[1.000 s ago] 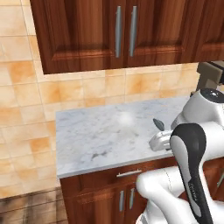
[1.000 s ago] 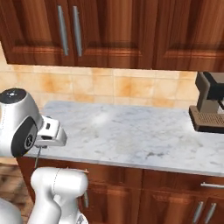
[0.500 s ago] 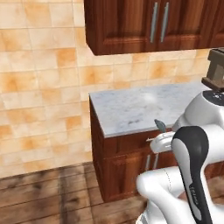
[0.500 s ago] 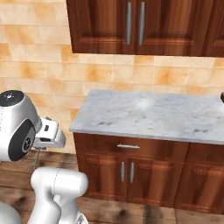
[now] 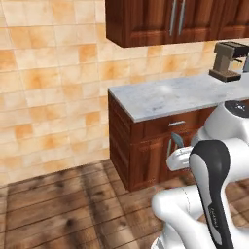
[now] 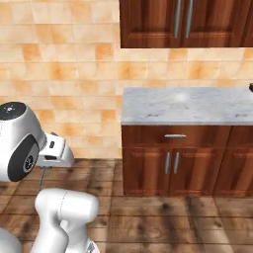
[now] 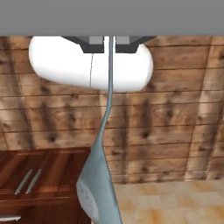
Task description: Take the fork and place it on the left side of the plate. Then take the spoon and place it on the right side of the plate. Make sure they're directly next to the plate.
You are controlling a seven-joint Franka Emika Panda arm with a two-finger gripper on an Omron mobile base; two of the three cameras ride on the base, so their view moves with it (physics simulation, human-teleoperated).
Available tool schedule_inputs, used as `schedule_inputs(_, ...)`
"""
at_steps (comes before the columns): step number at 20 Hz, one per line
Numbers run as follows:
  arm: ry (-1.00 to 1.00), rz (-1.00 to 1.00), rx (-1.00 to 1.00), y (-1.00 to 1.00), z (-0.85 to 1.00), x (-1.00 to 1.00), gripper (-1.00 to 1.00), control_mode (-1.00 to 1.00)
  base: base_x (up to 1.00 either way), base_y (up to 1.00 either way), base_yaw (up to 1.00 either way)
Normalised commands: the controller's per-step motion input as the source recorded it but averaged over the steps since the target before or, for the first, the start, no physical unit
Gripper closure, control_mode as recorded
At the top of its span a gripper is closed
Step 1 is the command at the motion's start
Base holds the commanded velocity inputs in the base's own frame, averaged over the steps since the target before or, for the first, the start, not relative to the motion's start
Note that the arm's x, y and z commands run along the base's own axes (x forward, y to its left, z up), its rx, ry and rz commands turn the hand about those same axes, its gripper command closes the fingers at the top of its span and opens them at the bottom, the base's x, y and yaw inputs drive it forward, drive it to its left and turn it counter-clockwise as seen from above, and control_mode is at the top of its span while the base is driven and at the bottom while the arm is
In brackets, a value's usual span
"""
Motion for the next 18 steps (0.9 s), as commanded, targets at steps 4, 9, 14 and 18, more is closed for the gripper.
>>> schedule_inputs(4,0.00,0.00,0.00,0.00,0.00,0.00,1.00,1.00,-0.89,0.41,-0.45)
schedule_inputs(9,0.00,0.00,0.00,0.00,0.00,0.00,1.00,1.00,-0.95,0.27,-0.50)
schedule_inputs(14,0.00,0.00,0.00,0.00,0.00,0.00,1.00,1.00,-0.99,0.27,-0.49)
schedule_inputs(18,0.00,0.00,0.00,0.00,0.00,0.00,1.00,1.00,-1.00,0.20,-0.45)
